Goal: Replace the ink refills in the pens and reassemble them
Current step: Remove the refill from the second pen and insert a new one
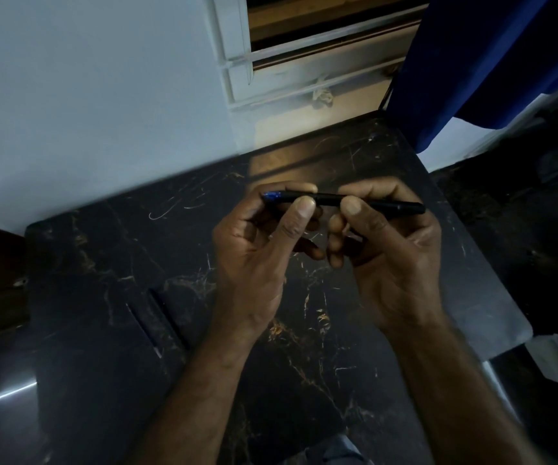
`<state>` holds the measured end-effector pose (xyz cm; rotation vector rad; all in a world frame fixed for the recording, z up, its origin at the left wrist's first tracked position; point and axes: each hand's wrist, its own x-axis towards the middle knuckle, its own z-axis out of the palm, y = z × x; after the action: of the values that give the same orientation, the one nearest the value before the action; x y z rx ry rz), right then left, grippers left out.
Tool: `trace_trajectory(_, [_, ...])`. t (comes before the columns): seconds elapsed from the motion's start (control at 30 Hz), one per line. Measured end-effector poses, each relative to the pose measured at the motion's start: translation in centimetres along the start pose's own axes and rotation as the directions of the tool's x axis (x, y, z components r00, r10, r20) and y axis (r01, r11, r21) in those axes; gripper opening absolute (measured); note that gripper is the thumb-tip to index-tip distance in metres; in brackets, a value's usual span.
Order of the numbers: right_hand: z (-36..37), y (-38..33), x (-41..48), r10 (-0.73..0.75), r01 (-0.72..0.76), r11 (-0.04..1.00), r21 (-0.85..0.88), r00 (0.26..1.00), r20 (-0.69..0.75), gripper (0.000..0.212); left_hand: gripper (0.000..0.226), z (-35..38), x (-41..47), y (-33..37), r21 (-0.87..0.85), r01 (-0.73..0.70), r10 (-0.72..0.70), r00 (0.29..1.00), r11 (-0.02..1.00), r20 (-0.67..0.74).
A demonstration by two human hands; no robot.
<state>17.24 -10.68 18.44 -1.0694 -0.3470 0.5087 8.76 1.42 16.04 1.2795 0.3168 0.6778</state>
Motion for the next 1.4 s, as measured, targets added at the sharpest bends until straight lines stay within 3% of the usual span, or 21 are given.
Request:
trace_trajectory(0.1, [0.0,0.1,0.3,-0.021,0.021,1.000,-0.010,0.999,-0.042,0.012,0.013,0.0,-0.1,0.1,-0.015,0.002,-0.002,1.000,1.000,0.006])
trace_trajectory(0.23, [-0.2,0.9,0.6,-0.005,-0.008,0.993,-0.120,0.994,-0.108,0.031,0.013,0.1,-0.4,0.2,-0.033,0.016,-0.017,1.000,0.999,-0.008])
trace_trajectory(0.43, [-1.4,0.9,0.2,-0.012,0.017,0.997,-0.075,0.998,0.065,0.020,0.013,-0.9,-0.3,0.0,0.042,0.002,-0.001,1.000,0.999,-0.017])
trace_trajectory(0.53, [-1.5,1.0,0.2,-0.007,0.011,0.998,-0.059,0.998,0.057,0.011,0.012,-1.2,-0.4,-0.1,0.039,0.014,-0.013,1.000,0.999,-0.025])
trace_trajectory(0.73, [-1.8,1.7,0.3,0.070,-0.066,0.990,-0.127,0.997,0.033,0.033,0.011,-1.2,-0.7,-0.1,-0.006,0.033,-0.033,0.999,0.999,-0.034])
trace_trajectory(0.83, [-2.1,1.5,0.0,0.040,-0.032,0.994,-0.104,0.996,0.077,0.023,0.010,-1.5,-0.6,-0.1,0.011,0.022,-0.022,0.999,1.000,-0.048])
trace_trajectory(0.9, [-1.9,1.5,-0.1,0.027,-0.021,0.994,-0.104,0.998,0.057,0.014,0.009,-1.6,-0.6,-0.1,0.009,0.021,-0.021,0.999,1.000,-0.048])
trace_trajectory(1.03, [-1.2,1.5,0.0,0.039,-0.044,0.993,-0.106,0.998,-0.041,0.024,0.009,-1.5,-0.6,0.0,-0.018,0.023,-0.024,0.999,1.000,-0.044])
trace_trajectory(1.2, [-0.6,1.1,-0.1,0.057,-0.058,0.996,0.071,0.998,0.024,0.025,0.012,-1.3,-0.4,0.3,-0.053,0.008,-0.012,0.997,0.999,-0.076])
trace_trajectory(1.33, [-0.1,1.0,0.1,0.037,-0.037,0.999,0.013,0.999,-0.019,0.010,0.012,-1.3,-0.3,0.6,-0.055,0.008,-0.011,0.998,0.998,-0.055])
trace_trajectory(1.4, [0.0,1.1,0.2,0.039,-0.041,0.999,-0.030,0.997,-0.059,0.021,0.013,-1.1,-0.3,0.7,-0.046,0.004,-0.006,0.999,0.999,-0.051])
